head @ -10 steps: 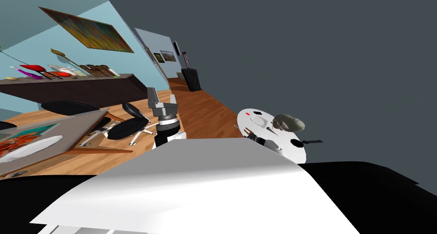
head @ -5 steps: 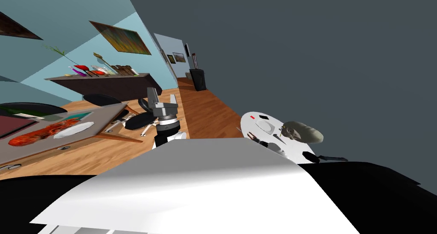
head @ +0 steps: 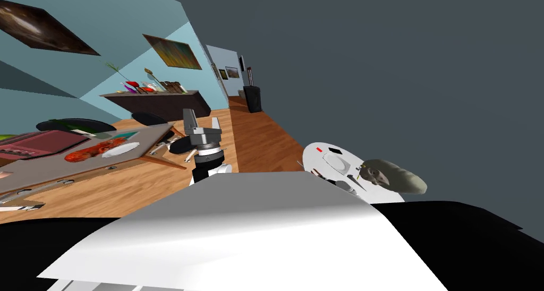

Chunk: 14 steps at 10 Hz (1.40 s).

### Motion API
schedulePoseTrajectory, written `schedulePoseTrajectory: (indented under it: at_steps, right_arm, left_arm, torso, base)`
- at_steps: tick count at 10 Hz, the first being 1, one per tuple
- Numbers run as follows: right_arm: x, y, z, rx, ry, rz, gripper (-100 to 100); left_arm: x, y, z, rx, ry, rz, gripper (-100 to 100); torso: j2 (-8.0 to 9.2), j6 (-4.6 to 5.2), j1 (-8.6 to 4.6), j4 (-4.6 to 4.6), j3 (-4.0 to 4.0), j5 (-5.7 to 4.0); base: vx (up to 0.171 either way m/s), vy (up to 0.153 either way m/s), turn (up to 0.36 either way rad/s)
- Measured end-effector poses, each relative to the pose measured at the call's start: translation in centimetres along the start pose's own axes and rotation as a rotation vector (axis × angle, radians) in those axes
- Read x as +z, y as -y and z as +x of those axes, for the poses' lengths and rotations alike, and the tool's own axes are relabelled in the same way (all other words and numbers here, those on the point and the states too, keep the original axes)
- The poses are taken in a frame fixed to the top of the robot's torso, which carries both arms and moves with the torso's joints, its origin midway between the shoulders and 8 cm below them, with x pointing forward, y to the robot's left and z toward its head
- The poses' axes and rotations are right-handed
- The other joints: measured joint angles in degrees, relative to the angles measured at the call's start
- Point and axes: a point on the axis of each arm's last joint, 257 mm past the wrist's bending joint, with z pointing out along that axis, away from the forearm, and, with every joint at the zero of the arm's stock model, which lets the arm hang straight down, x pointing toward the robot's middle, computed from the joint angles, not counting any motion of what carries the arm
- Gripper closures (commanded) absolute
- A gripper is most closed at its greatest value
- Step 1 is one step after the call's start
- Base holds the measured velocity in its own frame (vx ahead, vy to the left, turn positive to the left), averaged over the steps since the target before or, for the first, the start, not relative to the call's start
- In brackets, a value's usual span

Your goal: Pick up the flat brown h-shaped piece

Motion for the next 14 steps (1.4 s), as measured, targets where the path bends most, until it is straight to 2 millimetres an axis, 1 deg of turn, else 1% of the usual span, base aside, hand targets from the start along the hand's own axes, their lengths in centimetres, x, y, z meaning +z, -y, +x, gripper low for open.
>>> schedulePoseTrajectory:
  at_steps: [1, 2, 5, 7, 8, 9, 12, 13, 14]
  right_arm:
    - [-0.3, 0.5, 1.8, -0.002, -0.038, -0.002, -100]
    - [-0.5, 0.3, 2.6, -0.019, -0.059, -0.009, -100]
    - [-1.6, -0.1, 6.6, -0.032, -0.148, -0.025, -100]
    - [-2.1, -0.5, 8.9, -0.050, -0.205, -0.043, -100]
    - [-2.1, -0.5, 9.0, -0.051, -0.209, -0.044, 0]
    - [-2.1, -0.5, 8.9, -0.051, -0.208, -0.044, -100]
    - [-0.6, -2.6, 9.1, -0.039, -0.207, -0.043, -100]
    - [-0.6, -2.6, 9.1, -0.040, -0.208, -0.041, 100]
    - [-0.6, -2.6, 9.1, -0.040, -0.208, -0.041, 100]
  left_arm:
    - [0.0, 0.0, 0.0, 0.000, 0.000, 0.000, 0]
    - [0.0, 0.0, 0.0, 0.000, 0.000, 0.000, 0]
    - [0.0, 0.0, 0.0, 0.000, 0.000, 0.000, 0]
    - [0.0, 0.0, 0.0, 0.000, 0.000, 0.000, 0]
    - [0.0, 0.0, 0.0, 0.000, 0.000, 0.000, 0]
    - [0.0, 0.0, 0.0, 0.000, 0.000, 0.000, 0]
    - [0.0, 0.0, 0.0, 0.000, 0.000, 0.000, 0]
    - [0.0, 0.0, 0.0, 0.000, 0.000, 0.000, 0]
    - [0.0, 0.0, 0.0, 0.000, 0.000, 0.000, 0]
  torso:
    - [-0.05, 0.01, -0.07, -0.01, -0.03, -0.01]
    - [0.00, 0.08, -0.03, -0.01, -0.01, -0.01]
    - [-0.01, 0.03, 0.01, -0.01, -0.01, 0.00]
    - [0.00, 0.02, -0.01, 0.00, -0.01, -0.01]
    - [0.04, 0.08, 0.04, 0.00, 0.01, 0.00]
    - [0.07, 0.08, 0.08, 0.01, 0.04, 0.01]
    - [0.06, 0.07, -0.13, 0.01, 0.03, -0.05]
    - [0.07, 0.08, -0.02, 0.01, 0.03, -0.01]
    - [0.09, 0.08, 0.07, 0.01, 0.04, 0.01]
  base:
    - [0.027, -0.032, 0.059]
    - [0.018, -0.016, 0.123]
    - [0.024, -0.021, 0.200]
    - [0.017, -0.022, 0.134]
    - [0.000, 0.000, 0.000]
    - [0.000, -0.045, 0.050]
    - [0.008, -0.054, 0.034]
    - [0.001, -0.005, 0.000]
    - [0.000, 0.000, 0.000]
